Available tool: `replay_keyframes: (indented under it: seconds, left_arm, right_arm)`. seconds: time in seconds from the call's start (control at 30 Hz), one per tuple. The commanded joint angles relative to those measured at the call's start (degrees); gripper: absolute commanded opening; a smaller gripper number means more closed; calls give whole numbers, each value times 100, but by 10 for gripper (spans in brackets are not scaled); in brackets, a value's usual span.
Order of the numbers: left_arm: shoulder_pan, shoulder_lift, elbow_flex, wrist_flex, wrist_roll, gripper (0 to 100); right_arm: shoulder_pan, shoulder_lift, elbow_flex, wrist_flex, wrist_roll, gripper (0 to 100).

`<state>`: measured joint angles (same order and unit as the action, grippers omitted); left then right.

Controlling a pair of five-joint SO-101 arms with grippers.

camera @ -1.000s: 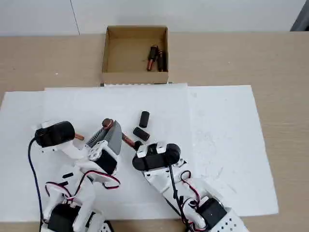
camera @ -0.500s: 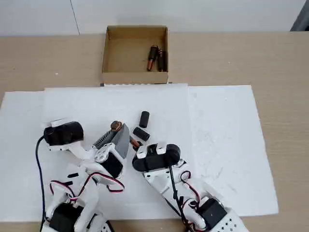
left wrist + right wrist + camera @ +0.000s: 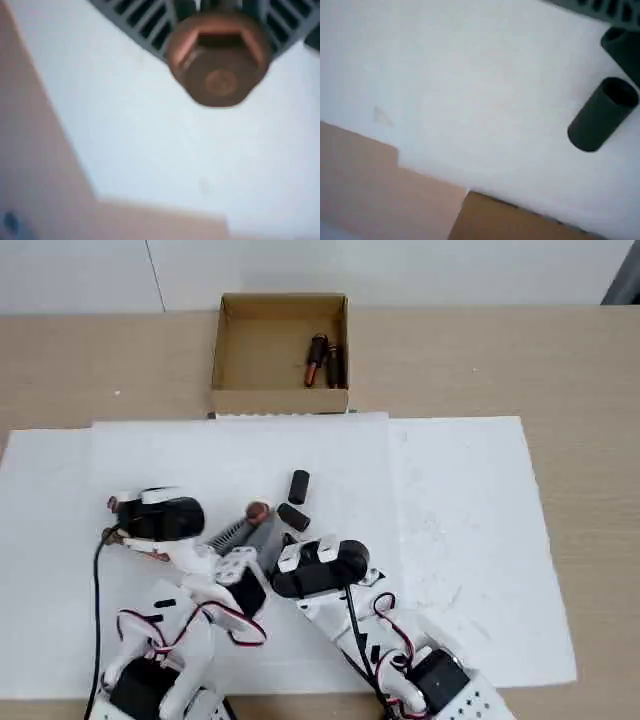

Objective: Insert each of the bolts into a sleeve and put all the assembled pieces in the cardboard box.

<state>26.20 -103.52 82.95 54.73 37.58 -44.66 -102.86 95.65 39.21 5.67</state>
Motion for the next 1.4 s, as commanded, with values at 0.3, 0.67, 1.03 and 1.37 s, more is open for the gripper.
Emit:
replay_keyframes:
  seconds: [0.3, 0.67, 1.03, 1.37]
  left_arm:
    - [202, -62, -4, 246, -70, 6]
    - [193, -44, -4, 246, -88, 319]
    - [-387, -44, -40, 396, -571, 316]
    - [-633, -44, -716, 431, -686, 317]
  right_arm:
    - [31, -110, 79, -48, 79, 4]
    - [31, -110, 79, -48, 62, 4]
    - [31, -110, 79, -48, 62, 4]
    - [57, -101, 79, -31, 62, 4]
